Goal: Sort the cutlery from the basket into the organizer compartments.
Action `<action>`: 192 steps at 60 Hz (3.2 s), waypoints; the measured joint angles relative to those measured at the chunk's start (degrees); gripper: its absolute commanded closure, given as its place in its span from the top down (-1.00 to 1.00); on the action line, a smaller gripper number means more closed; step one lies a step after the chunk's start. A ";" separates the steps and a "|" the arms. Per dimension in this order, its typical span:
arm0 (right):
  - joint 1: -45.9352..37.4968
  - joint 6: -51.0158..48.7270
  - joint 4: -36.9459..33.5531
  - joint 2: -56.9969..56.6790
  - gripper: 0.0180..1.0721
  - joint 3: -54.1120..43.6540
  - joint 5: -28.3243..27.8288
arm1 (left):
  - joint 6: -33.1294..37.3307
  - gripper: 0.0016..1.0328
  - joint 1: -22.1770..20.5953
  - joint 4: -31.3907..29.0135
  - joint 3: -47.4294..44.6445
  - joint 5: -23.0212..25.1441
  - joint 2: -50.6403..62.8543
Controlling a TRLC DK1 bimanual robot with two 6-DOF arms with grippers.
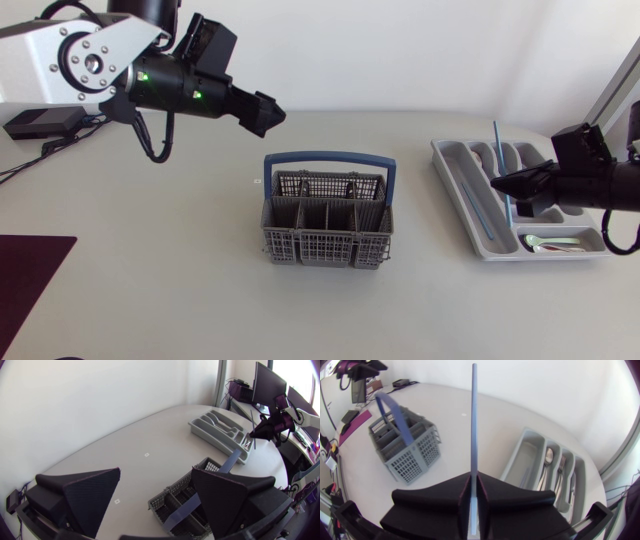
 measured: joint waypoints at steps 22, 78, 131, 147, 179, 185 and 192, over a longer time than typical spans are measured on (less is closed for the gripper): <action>-1.42 8.04 2.80 26.82 -0.89 13.86 9.84 | 2.12 0.90 5.33 0.42 -7.04 -0.37 0.00; 10.36 11.76 0.55 15.61 0.52 8.85 15.15 | 8.22 0.88 7.19 2.58 -16.92 -2.67 1.64; 34.08 19.85 -0.52 21.11 0.58 11.32 23.52 | 12.02 0.89 2.97 1.75 -20.94 -3.37 2.99; 34.67 20.24 -1.66 24.28 0.58 15.56 24.61 | 12.68 0.89 4.04 1.44 -18.73 -3.54 5.14; 34.88 20.39 -1.81 24.74 0.63 16.20 25.24 | 13.31 0.90 5.27 1.46 -14.60 -4.04 9.01; 34.88 20.39 -1.79 24.74 0.66 16.20 25.31 | 13.31 0.90 5.27 1.49 -14.60 -4.09 9.01; 34.82 20.39 -1.77 24.74 0.68 16.20 25.49 | 13.31 0.90 5.27 1.49 -14.60 -4.09 8.98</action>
